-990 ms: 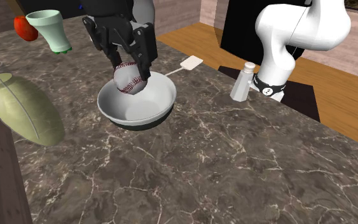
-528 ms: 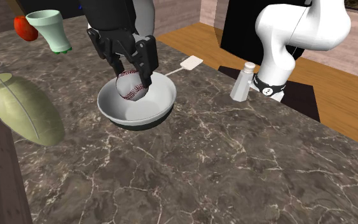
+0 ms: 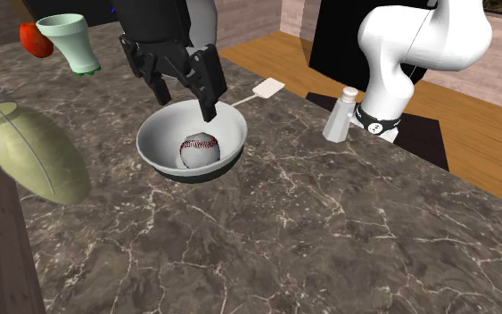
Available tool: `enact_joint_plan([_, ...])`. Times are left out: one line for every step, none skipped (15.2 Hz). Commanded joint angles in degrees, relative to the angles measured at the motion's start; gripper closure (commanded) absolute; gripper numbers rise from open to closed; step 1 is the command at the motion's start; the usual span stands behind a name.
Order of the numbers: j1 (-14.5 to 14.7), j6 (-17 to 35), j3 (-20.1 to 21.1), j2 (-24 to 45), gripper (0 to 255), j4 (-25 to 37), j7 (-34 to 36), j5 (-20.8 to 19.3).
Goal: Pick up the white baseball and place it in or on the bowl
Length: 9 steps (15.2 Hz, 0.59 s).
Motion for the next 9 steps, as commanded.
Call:
enact_joint_plan([0.0,0.0,0.0,0.0,0,0.0,0.0,0.0])
enact_joint_plan([0.0,-1.9,0.0,-0.1,0,1.8,0.0,-0.1])
enact_joint_plan([0.0,-3.8,0.0,-0.2,0,3.6,0.1,-0.1])
enact_joint_plan([0.0,-5.8,0.0,-0.2,0,5.6,0.1,-0.1])
enact_joint_plan([0.0,-7.3,0.0,-0.1,0,7.2,0.0,-0.1])
enact_joint_plan([0.0,-7.3,0.0,-0.1,0,7.2,0.0,-0.1])
enact_joint_plan([0.0,-7.3,0.0,-0.1,0,7.2,0.0,-0.1])
enact_joint_plan([0.0,-7.3,0.0,-0.1,0,7.2,0.0,-0.1])
enact_joint_plan([0.0,-7.3,0.0,-0.1,0,7.2,0.0,-0.1])
